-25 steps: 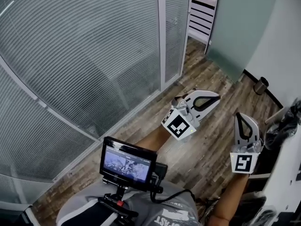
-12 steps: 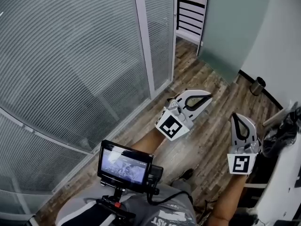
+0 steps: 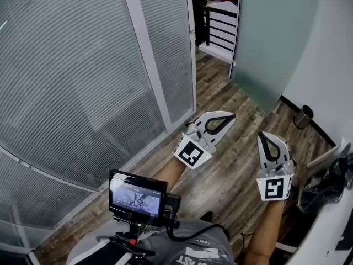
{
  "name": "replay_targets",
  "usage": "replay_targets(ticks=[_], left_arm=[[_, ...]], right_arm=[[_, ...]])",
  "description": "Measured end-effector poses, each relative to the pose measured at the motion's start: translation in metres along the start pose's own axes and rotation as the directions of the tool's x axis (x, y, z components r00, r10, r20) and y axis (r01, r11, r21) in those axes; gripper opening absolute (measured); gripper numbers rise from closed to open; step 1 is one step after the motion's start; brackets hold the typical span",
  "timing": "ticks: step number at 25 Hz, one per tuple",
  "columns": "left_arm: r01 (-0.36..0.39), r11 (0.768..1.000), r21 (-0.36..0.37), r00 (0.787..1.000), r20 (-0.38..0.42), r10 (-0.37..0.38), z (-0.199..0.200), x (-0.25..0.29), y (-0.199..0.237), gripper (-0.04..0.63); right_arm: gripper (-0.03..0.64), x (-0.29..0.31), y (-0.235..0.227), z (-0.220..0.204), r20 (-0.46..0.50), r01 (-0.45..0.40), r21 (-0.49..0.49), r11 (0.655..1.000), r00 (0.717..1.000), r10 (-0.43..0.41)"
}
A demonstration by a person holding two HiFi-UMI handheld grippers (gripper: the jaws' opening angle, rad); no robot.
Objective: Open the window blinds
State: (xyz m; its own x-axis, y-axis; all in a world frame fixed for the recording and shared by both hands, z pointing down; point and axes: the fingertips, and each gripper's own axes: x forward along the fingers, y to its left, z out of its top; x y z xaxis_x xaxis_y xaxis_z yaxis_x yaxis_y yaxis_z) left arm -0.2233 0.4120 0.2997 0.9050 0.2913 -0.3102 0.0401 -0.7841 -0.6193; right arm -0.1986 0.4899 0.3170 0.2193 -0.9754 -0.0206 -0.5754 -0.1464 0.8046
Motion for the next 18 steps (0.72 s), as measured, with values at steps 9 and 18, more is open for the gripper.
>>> replay_targets(ticks=[9, 18], left_arm=[[-0.045, 0.999, 0.003, 0.998, -0.044, 0.046, -0.073, 0.073, 0.023, 0.005], [-0.074, 0.997, -0.019, 0.997, -0.033, 0.074, -0.184, 0.123, 0.111, 0.005]], right_arm=[[0.005, 0.06, -0.046, -0.088, 0.027, -0.044, 0.002, 0.999, 0.999, 0.044], [0.005, 0.187, -0.08, -0.15, 0.01, -0.058, -0.008, 0.998, 0.998, 0.058]])
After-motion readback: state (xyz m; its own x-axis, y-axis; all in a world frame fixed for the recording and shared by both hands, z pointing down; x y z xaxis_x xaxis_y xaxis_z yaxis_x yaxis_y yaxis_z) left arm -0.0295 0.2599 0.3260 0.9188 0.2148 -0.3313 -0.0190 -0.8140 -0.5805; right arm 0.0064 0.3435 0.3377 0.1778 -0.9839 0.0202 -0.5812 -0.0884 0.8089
